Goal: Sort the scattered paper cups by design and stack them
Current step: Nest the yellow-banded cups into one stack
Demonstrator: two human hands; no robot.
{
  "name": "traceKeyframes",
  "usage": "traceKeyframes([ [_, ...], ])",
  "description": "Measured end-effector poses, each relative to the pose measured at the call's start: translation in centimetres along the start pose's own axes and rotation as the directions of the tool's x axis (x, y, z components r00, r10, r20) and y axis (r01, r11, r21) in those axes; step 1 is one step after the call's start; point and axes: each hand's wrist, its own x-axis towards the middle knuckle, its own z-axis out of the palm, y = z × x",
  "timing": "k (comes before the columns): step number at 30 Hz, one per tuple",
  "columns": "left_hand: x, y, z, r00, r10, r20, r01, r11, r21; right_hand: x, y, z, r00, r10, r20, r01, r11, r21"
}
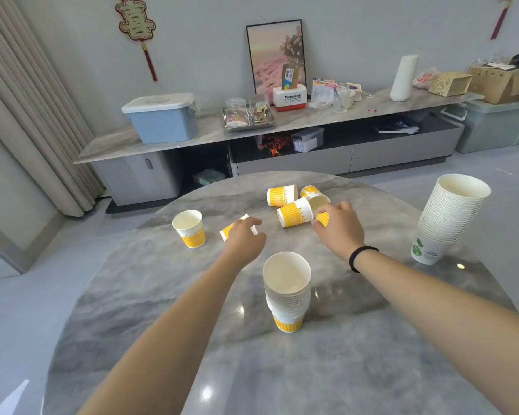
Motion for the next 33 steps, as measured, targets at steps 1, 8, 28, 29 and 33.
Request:
traceKeyframes([
  [1,0.8,-0.3,0.4,1.000,-0.006,-0.013,0.007,0.999,0.053,0.4,0.2,0.5,0.997,0.068,-0.039,-0.068,0.998,0.014],
  [8,5.4,-3.3,2.4,0.999,-0.013,-0.043,0.031,0.881,0.473,2.6,2.3,4.0,0.882,0.471,0.000,-0.464,0.870,0.164],
  [28,3.3,-2.7,-2.1,0.909,0.038,-0.414,-0.067,0.996,-0.055,1.7,-2.0,0.0,0.991,-0.030,-0.128,0.083,0.895,0.438],
  [29,3.2,-2.6,-3.1,0.878,0.029,-0.479,-0.092,0.990,-0.109,1.9,-2.9,-0.2,0.991,-0.084,-0.100,0.121,0.882,0.456],
  [33,3.9,-3.8,-6.7,0.795,-0.059,-0.604,-0.077,0.977,-0.197,3.2,-6.8,0.2,0.962,-0.271,0.039,0.223,0.860,0.459],
])
